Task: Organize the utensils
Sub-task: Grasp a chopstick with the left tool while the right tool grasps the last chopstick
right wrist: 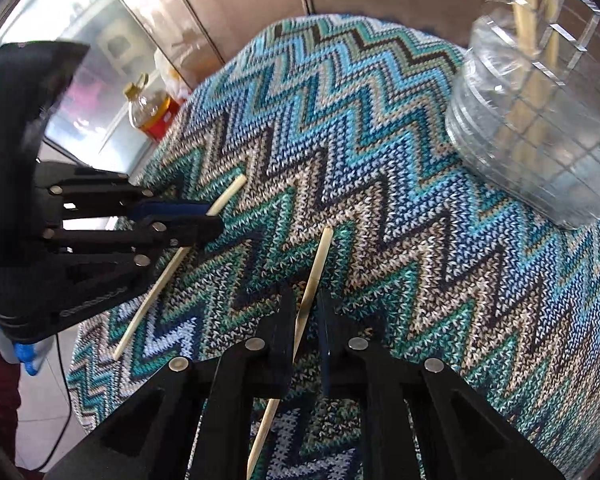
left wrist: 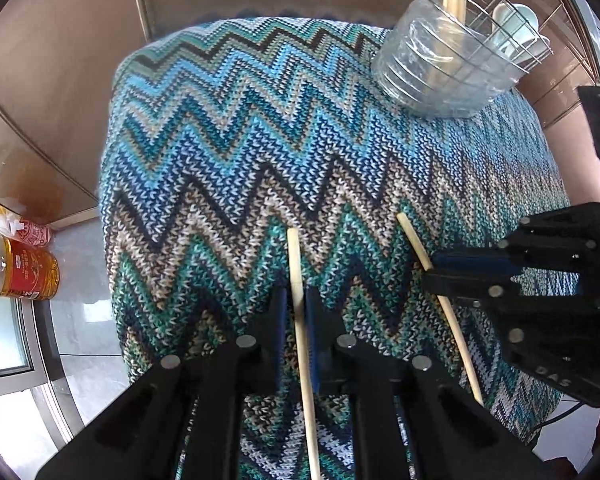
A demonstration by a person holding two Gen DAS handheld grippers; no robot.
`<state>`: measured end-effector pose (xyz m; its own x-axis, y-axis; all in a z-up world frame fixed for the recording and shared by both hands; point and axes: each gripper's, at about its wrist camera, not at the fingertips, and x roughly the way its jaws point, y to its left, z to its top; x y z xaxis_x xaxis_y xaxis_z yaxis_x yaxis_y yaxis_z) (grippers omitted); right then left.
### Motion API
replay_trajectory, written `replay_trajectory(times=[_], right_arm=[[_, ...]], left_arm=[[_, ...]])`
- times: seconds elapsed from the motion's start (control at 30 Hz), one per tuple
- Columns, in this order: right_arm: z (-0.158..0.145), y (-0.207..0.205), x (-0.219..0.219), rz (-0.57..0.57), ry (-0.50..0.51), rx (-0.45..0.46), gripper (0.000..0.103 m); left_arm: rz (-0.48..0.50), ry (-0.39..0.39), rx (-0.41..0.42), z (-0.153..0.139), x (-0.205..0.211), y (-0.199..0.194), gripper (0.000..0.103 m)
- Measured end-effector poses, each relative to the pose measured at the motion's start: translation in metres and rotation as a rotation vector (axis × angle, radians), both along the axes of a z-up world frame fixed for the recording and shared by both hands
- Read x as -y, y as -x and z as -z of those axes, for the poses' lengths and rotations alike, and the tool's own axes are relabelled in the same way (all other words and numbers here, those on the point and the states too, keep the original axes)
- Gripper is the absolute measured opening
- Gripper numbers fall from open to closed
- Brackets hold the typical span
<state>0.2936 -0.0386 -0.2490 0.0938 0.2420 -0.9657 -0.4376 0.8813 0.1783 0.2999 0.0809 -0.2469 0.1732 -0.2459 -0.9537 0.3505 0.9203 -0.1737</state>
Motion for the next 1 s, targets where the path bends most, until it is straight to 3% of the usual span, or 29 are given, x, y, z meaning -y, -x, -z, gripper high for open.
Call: replay_trajectory(times=[0.37, 0.63, 1.0], right_arm=[[0.001, 0.001, 0.0, 0.012, -0.007, 0.012, 0.008], [-0.037, 0.033, 0.034, 0.014, -0.078, 0.106, 0.005], [-0.094, 0.093, 0.087, 0.069, -0.223, 0.281, 0.005]], left_arm=[[-0.006, -0.047, 0.003, -0.001, 0.012, -0.001, 0.006], [-0.035, -0.068, 0.071, -0.012, 0.015, 0.013, 0.004], [-0.114, -0.077, 0.212, -0.064, 0.022, 0.051, 0.004]])
